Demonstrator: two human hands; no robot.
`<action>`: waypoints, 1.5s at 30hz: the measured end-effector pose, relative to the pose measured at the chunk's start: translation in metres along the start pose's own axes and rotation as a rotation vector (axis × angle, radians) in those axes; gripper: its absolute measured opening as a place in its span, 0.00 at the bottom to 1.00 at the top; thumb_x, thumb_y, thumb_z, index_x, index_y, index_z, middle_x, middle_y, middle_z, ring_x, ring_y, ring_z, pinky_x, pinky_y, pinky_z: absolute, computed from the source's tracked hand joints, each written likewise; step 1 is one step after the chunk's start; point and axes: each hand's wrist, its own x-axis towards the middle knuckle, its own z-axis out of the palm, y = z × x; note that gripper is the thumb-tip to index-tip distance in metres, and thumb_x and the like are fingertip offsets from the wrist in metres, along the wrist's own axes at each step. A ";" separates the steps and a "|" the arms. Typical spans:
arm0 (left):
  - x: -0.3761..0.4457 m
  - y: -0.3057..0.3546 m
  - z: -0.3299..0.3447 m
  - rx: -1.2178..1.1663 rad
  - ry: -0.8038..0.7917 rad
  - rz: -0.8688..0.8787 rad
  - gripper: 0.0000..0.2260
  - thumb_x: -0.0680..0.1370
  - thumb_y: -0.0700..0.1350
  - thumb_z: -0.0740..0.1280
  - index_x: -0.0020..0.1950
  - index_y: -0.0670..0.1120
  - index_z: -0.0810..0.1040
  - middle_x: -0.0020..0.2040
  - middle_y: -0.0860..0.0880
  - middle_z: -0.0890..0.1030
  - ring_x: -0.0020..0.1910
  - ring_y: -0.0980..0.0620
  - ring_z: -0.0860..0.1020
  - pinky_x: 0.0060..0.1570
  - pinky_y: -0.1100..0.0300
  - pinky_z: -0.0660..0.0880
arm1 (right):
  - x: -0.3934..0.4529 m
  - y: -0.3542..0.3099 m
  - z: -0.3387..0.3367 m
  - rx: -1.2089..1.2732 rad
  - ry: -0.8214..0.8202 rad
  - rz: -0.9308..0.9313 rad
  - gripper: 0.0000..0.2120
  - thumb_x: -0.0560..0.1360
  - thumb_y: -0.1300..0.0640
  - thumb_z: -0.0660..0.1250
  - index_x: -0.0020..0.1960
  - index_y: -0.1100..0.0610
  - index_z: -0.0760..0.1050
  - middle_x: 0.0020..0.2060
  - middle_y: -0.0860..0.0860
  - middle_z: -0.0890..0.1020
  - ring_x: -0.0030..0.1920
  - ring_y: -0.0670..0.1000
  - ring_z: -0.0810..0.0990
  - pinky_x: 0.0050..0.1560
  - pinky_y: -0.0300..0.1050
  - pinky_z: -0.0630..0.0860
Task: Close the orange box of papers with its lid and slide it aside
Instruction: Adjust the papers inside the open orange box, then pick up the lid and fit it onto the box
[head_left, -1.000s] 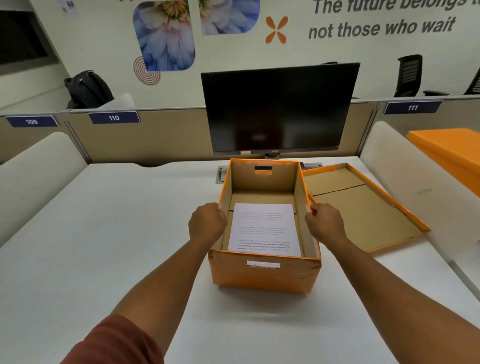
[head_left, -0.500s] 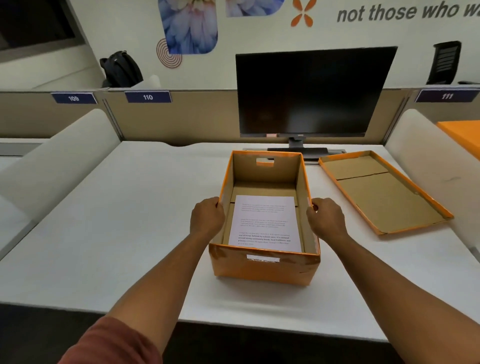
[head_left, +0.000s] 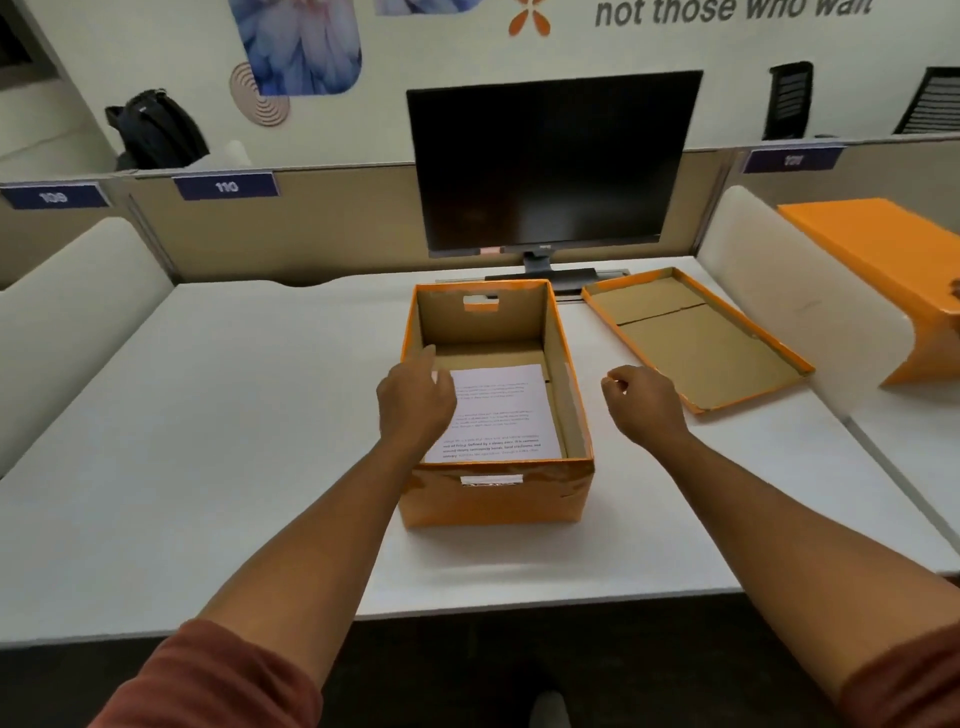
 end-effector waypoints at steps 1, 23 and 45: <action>-0.001 0.015 0.005 -0.049 0.000 0.045 0.18 0.81 0.51 0.60 0.69 0.46 0.75 0.63 0.45 0.81 0.60 0.45 0.80 0.60 0.49 0.78 | -0.002 0.004 -0.006 -0.014 0.013 0.008 0.18 0.79 0.53 0.60 0.61 0.61 0.80 0.56 0.59 0.83 0.56 0.59 0.80 0.52 0.48 0.74; 0.001 0.227 0.193 -0.165 -0.434 0.104 0.19 0.80 0.47 0.61 0.70 0.44 0.76 0.69 0.45 0.78 0.68 0.46 0.75 0.68 0.54 0.70 | 0.069 0.162 -0.026 -0.384 -0.123 -0.016 0.17 0.77 0.49 0.63 0.60 0.56 0.78 0.55 0.56 0.79 0.56 0.58 0.77 0.53 0.55 0.77; 0.012 0.216 0.188 -0.324 -0.399 0.003 0.18 0.81 0.45 0.59 0.69 0.45 0.76 0.68 0.47 0.79 0.65 0.49 0.77 0.65 0.57 0.71 | 0.090 0.144 -0.049 -0.285 0.233 -0.124 0.06 0.74 0.63 0.64 0.47 0.62 0.78 0.43 0.60 0.78 0.45 0.62 0.75 0.37 0.52 0.72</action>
